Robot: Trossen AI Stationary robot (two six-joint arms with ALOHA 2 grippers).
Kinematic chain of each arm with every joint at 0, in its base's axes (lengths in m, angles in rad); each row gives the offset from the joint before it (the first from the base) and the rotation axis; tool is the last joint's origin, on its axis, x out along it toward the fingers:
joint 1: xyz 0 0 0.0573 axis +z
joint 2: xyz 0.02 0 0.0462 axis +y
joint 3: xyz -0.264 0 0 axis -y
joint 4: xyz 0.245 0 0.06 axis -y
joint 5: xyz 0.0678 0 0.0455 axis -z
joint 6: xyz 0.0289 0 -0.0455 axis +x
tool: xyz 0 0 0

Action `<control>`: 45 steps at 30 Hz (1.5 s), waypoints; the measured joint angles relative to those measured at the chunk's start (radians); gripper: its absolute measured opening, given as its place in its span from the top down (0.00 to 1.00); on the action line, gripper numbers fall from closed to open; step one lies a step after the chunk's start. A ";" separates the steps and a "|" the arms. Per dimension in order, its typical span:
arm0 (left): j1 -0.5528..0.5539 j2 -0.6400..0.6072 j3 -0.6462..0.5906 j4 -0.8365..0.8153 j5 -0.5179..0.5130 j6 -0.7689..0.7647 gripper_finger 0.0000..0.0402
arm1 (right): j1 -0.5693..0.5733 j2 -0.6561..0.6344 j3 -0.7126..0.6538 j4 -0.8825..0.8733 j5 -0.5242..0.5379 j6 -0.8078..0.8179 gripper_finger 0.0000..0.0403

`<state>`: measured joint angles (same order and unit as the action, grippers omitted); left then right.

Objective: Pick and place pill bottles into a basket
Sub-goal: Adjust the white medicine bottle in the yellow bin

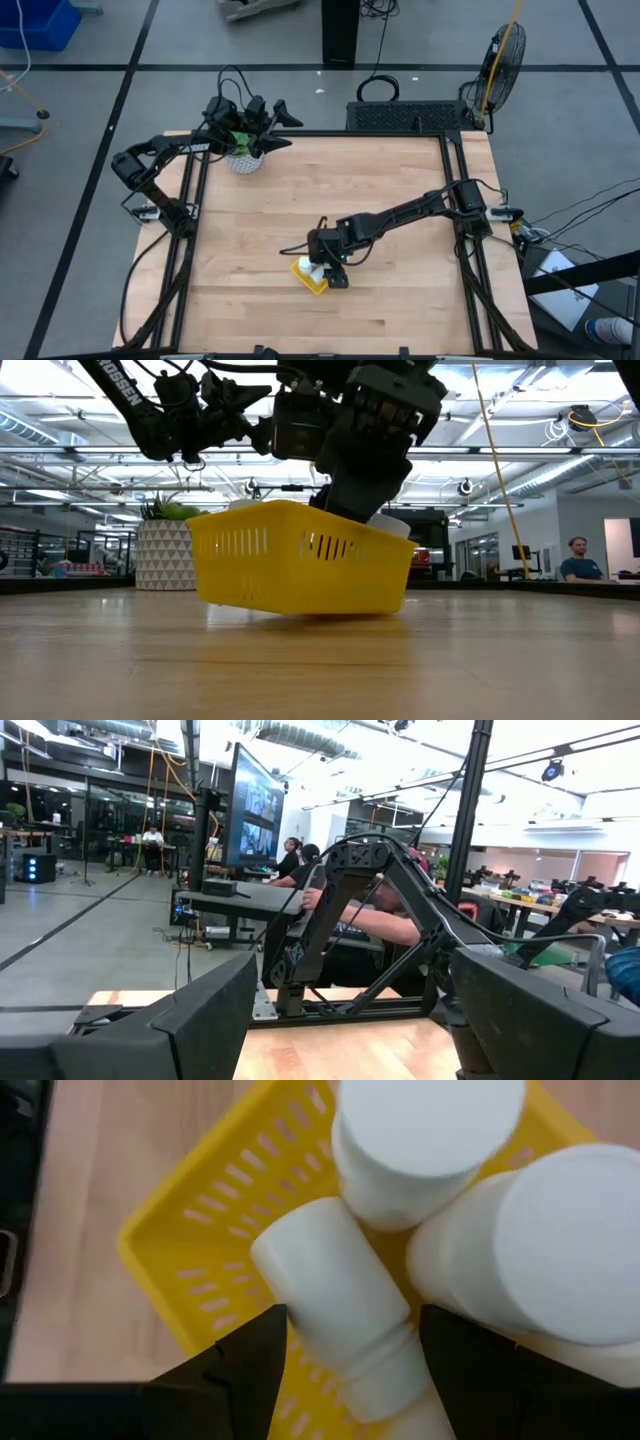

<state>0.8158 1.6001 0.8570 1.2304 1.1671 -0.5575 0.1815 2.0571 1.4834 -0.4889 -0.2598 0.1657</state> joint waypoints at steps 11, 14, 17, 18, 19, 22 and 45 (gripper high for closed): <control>0.000 0.000 0.000 0.000 0.000 0.000 0.15 | -0.033 0.001 -0.001 -0.019 0.104 -0.064 0.44; 0.000 0.000 0.000 0.000 0.000 0.000 0.15 | -0.039 0.001 -0.001 -0.019 0.104 -0.071 0.45; 0.000 0.000 0.000 0.000 0.000 0.000 0.15 | -0.046 0.001 -0.001 -0.019 0.105 -0.074 0.47; 0.000 0.000 0.000 0.000 -0.001 0.000 0.15 | -0.049 0.001 -0.001 -0.018 0.107 -0.074 0.48; 0.000 0.000 0.000 0.000 -0.004 0.000 0.15 | -0.051 0.001 -0.001 -0.015 0.112 -0.073 0.48; 0.000 0.000 0.000 0.000 -0.008 0.000 0.15 | -0.051 0.001 -0.008 0.009 0.125 -0.082 0.49; 0.000 0.000 0.000 0.000 -0.015 0.000 0.15 | -0.050 0.001 -0.054 0.111 0.014 -0.152 0.83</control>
<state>0.8158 1.6001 0.8568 1.2304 1.1518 -0.5575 0.1311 2.0579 1.4296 -0.3782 -0.2458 0.0140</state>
